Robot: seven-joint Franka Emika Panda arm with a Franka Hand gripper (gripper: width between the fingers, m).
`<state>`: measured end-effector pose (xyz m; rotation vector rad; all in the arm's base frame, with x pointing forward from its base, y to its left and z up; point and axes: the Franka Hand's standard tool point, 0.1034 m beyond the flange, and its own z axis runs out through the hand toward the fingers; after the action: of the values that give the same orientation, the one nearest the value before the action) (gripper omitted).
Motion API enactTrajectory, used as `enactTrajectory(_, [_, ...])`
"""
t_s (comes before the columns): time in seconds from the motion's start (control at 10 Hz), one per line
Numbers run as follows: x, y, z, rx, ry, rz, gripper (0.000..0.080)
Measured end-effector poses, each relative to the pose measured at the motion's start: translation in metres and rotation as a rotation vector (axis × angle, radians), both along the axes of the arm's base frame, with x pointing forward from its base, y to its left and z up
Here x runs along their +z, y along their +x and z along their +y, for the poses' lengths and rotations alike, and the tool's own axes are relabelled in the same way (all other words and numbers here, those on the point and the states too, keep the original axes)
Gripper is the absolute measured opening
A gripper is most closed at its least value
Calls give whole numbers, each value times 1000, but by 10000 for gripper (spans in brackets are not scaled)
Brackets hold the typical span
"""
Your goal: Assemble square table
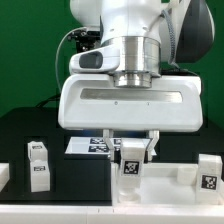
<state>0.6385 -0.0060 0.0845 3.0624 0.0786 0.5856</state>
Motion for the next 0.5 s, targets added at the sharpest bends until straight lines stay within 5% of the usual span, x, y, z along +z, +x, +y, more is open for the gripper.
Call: enactTrajectory(0.5, [0, -1, 10, -5, 3, -24, 284])
